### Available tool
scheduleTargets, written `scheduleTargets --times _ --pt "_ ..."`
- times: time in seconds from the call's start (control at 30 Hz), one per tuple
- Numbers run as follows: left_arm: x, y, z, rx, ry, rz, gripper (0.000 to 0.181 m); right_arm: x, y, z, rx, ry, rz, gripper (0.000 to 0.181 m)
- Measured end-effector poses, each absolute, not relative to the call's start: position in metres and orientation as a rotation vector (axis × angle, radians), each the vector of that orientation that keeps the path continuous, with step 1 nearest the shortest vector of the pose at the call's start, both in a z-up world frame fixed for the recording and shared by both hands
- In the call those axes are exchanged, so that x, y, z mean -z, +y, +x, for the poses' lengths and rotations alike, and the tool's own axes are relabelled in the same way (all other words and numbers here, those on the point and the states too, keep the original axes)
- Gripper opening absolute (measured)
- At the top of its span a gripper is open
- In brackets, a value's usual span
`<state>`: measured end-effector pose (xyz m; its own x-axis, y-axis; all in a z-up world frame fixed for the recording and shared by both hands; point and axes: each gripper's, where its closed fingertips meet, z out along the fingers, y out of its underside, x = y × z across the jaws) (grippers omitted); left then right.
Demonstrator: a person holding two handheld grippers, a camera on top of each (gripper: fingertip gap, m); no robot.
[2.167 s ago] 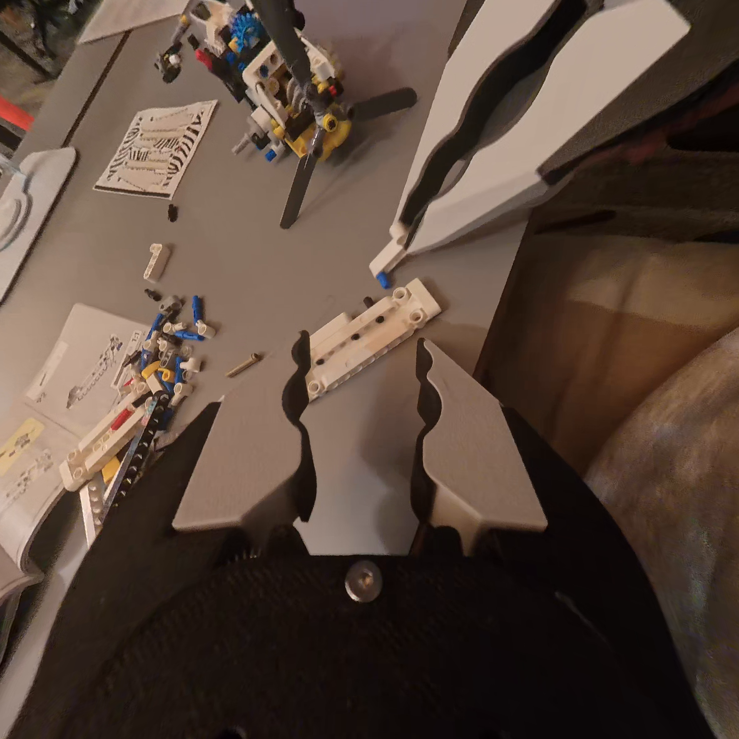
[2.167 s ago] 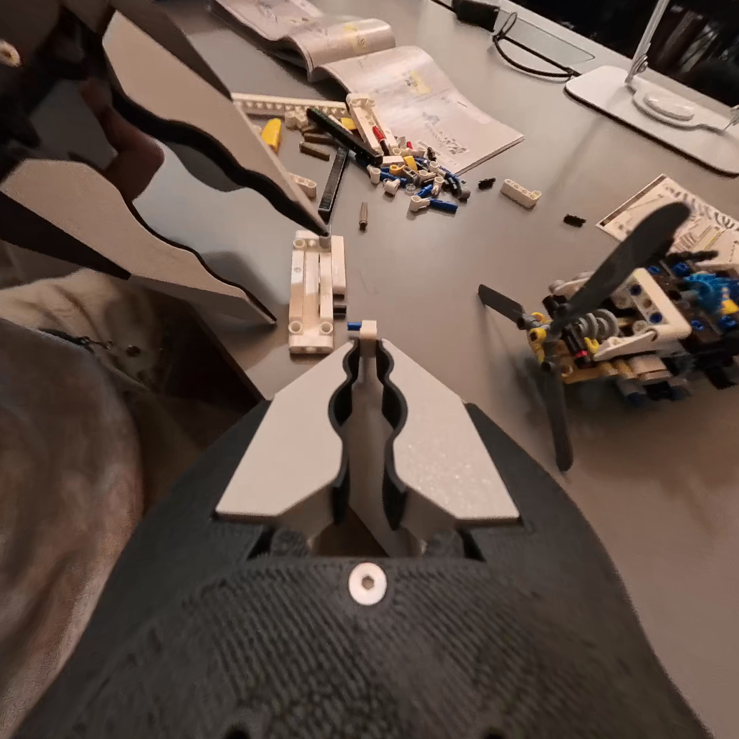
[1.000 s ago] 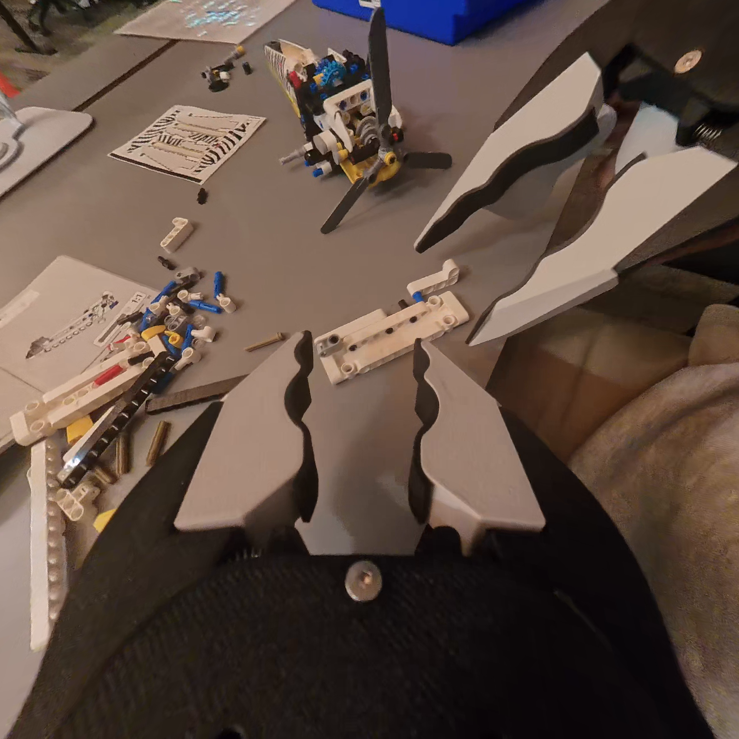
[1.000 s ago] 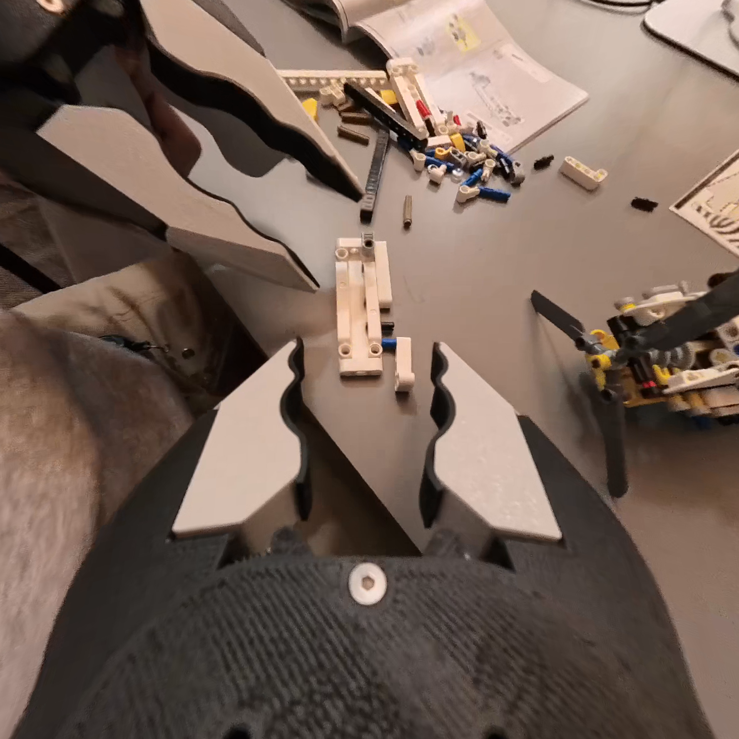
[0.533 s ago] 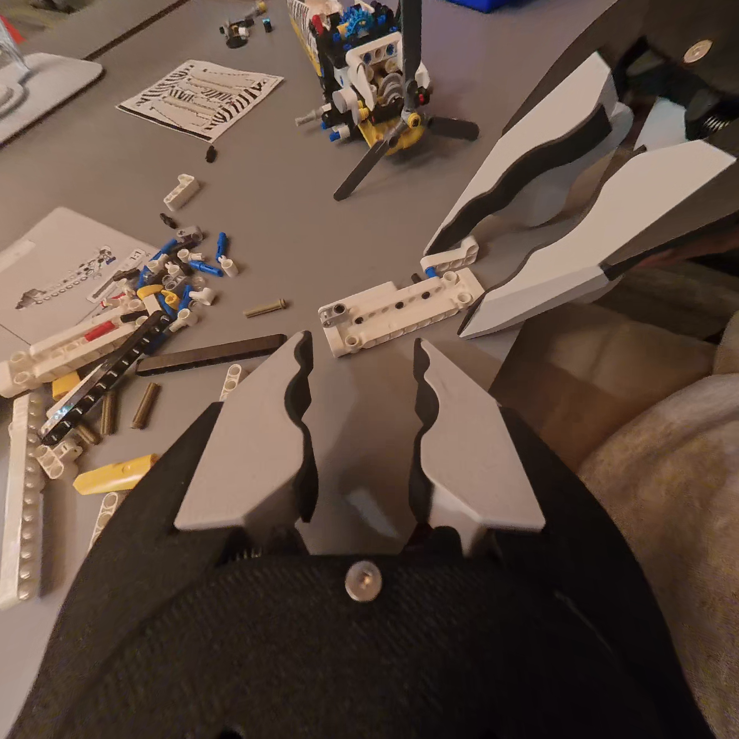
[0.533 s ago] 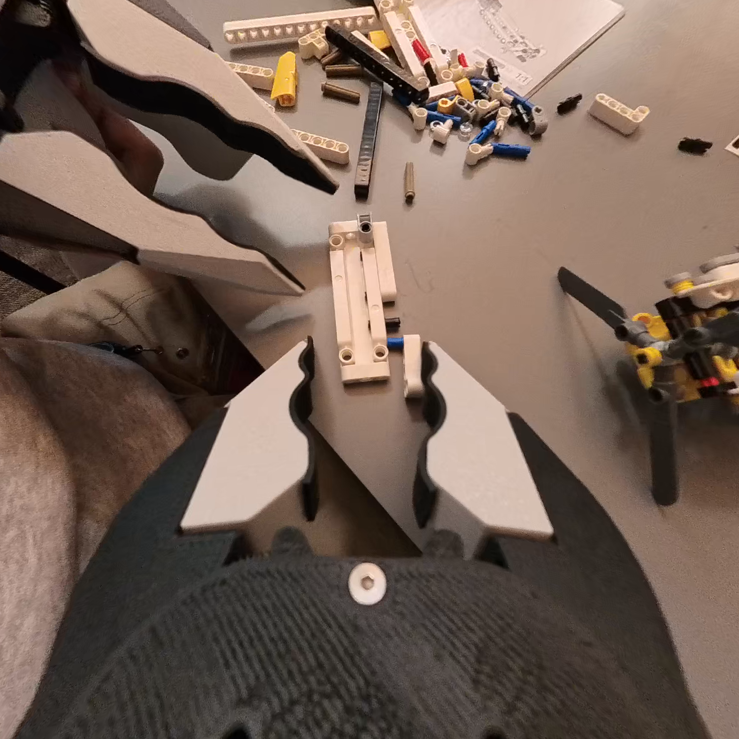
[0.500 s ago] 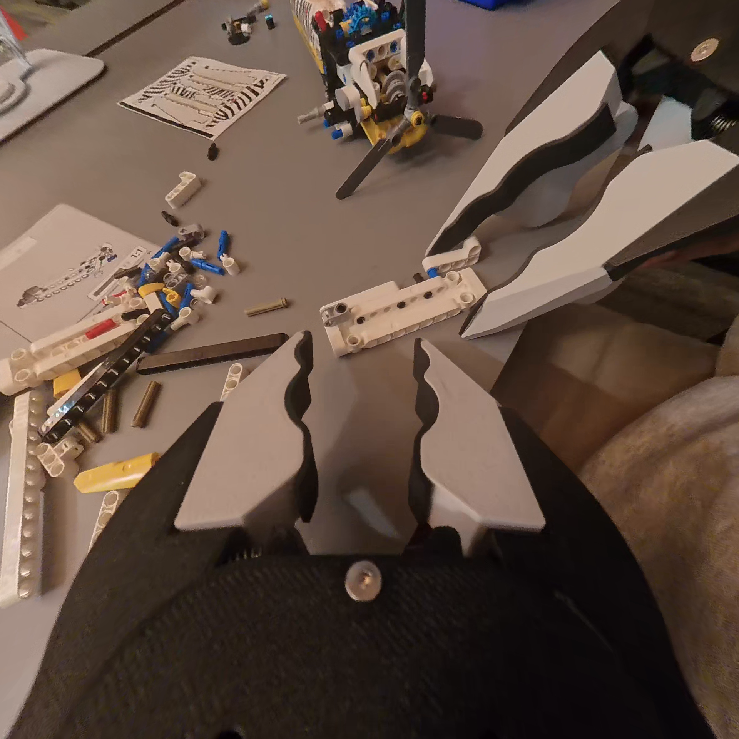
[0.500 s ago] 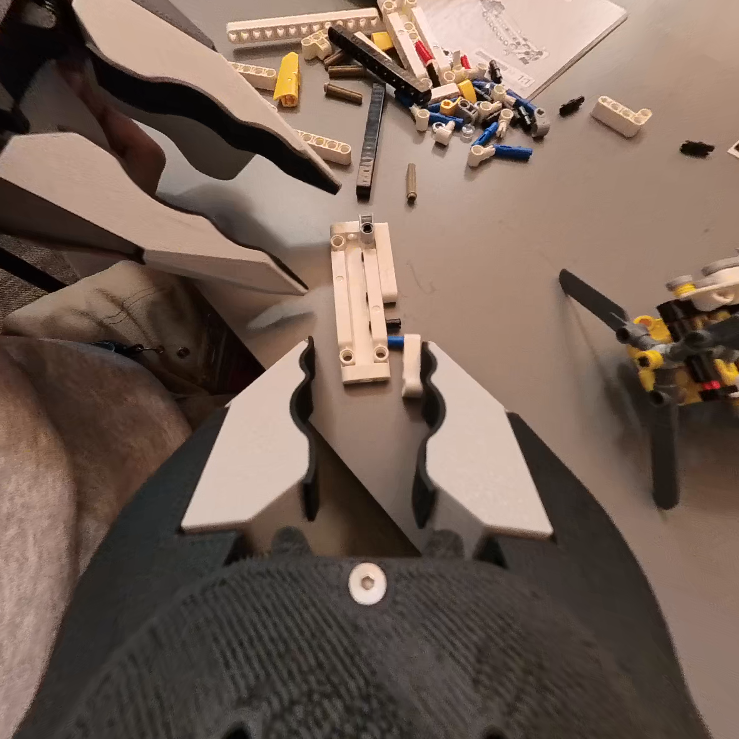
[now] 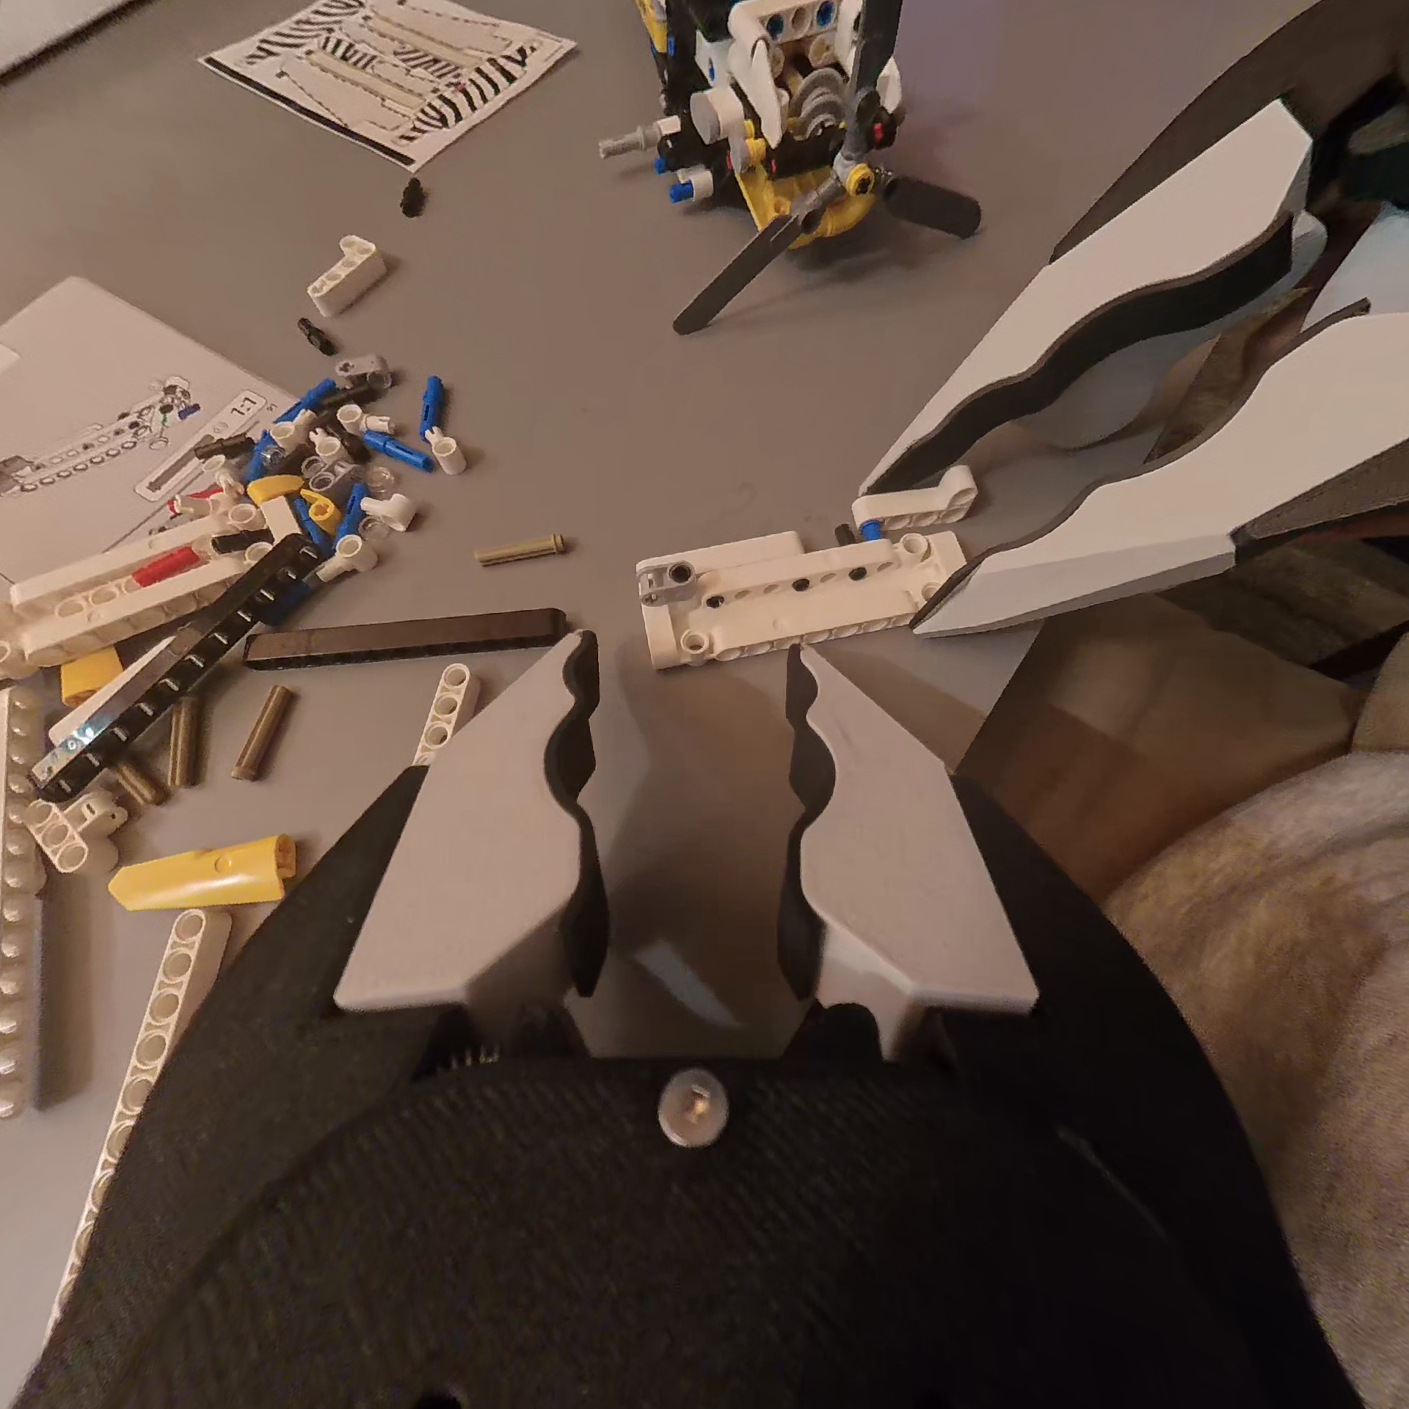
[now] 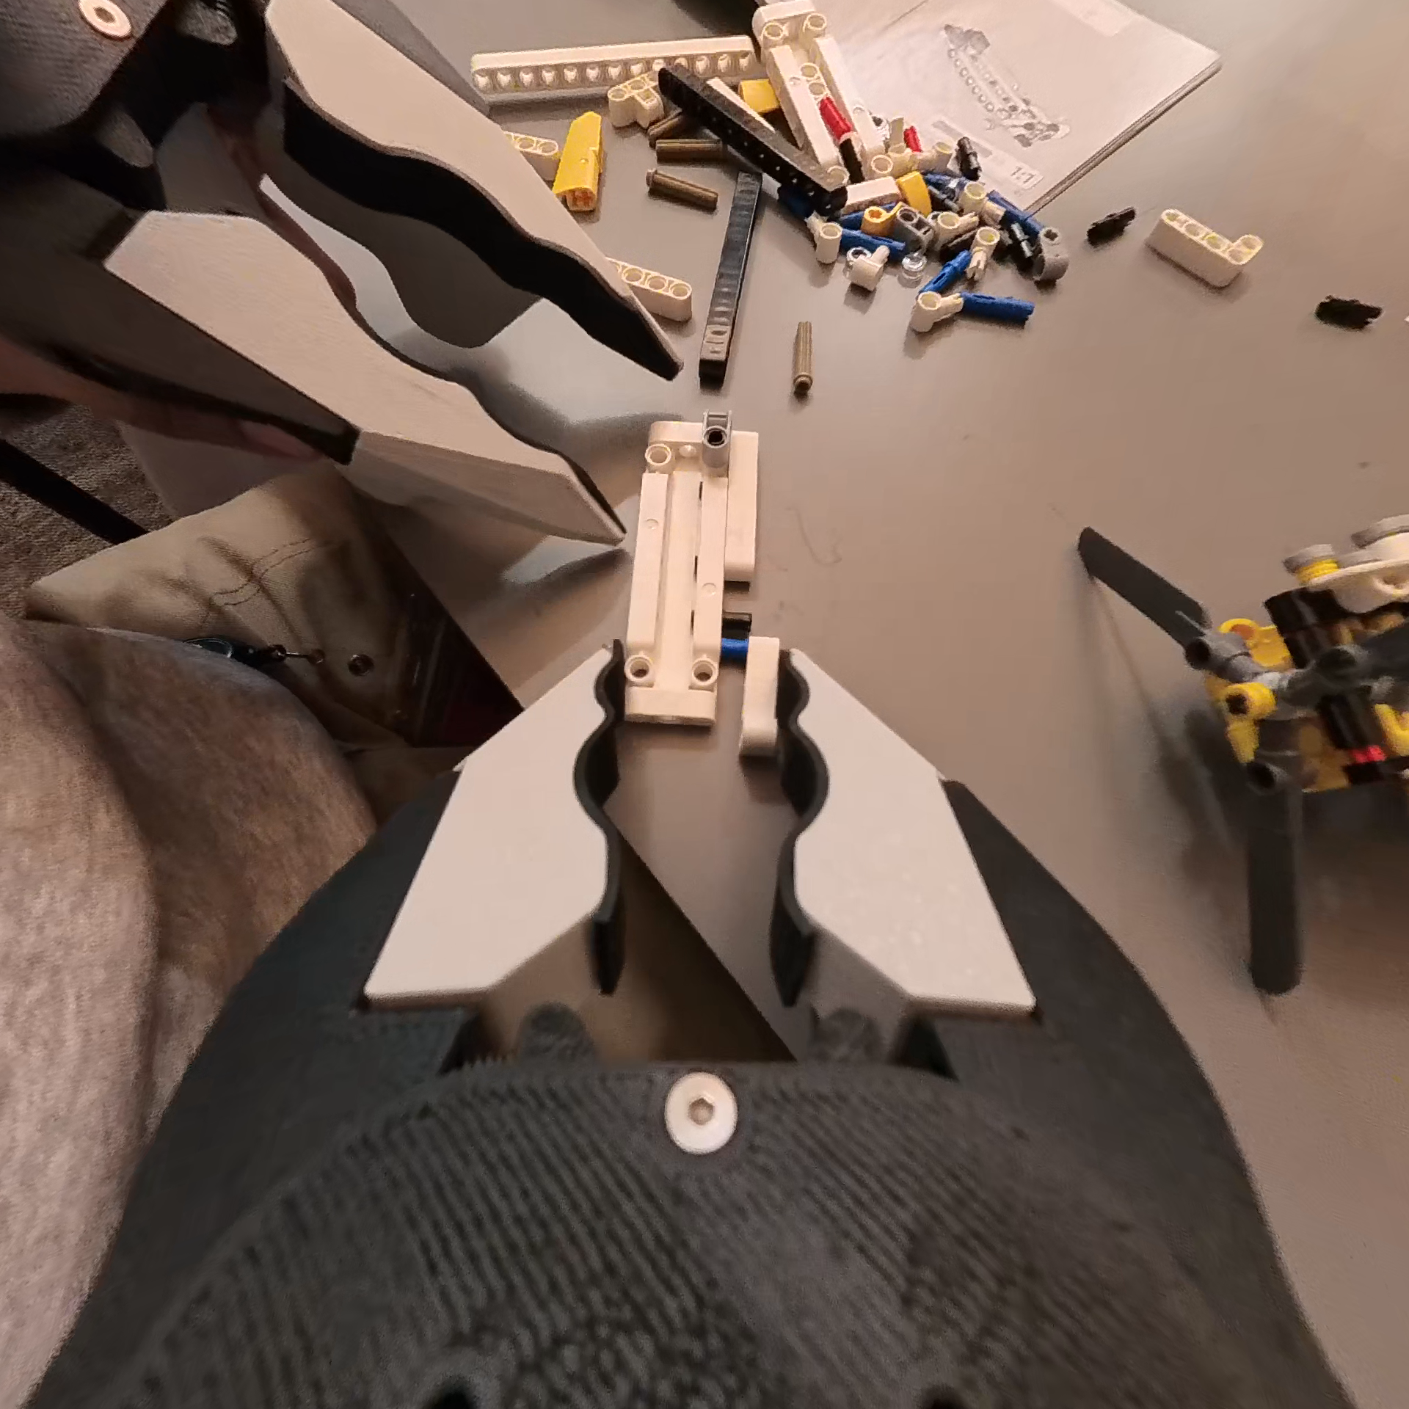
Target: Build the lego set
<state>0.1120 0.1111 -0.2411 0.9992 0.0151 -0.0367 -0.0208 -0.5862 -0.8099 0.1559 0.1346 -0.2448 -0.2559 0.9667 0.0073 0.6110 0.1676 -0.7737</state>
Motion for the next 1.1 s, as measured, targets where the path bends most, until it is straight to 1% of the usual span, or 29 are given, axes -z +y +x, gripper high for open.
scheduleTargets --times 0.3,0.63,0.87,1.1 --pt "0.2417 0.111 0.1122 -0.036 -0.004 -2.202 0.046 0.244 0.1335 0.1556 -0.893 -1.96 -1.44 0.038" --pt "0.2421 0.1109 0.1131 -0.026 -0.001 -2.204 0.044 0.2437 0.1306 0.15 -0.887 -1.968 -1.419 0.048" --pt "0.2424 0.1111 0.1138 -0.015 0.0 -2.207 0.043 0.2442 0.1269 0.1478 -0.921 -1.969 -1.43 0.041" --pt "0.2426 0.111 0.115 -0.01 0.007 -2.208 0.04 0.244 0.1268 0.1474 -0.916 -1.962 -1.432 0.04"
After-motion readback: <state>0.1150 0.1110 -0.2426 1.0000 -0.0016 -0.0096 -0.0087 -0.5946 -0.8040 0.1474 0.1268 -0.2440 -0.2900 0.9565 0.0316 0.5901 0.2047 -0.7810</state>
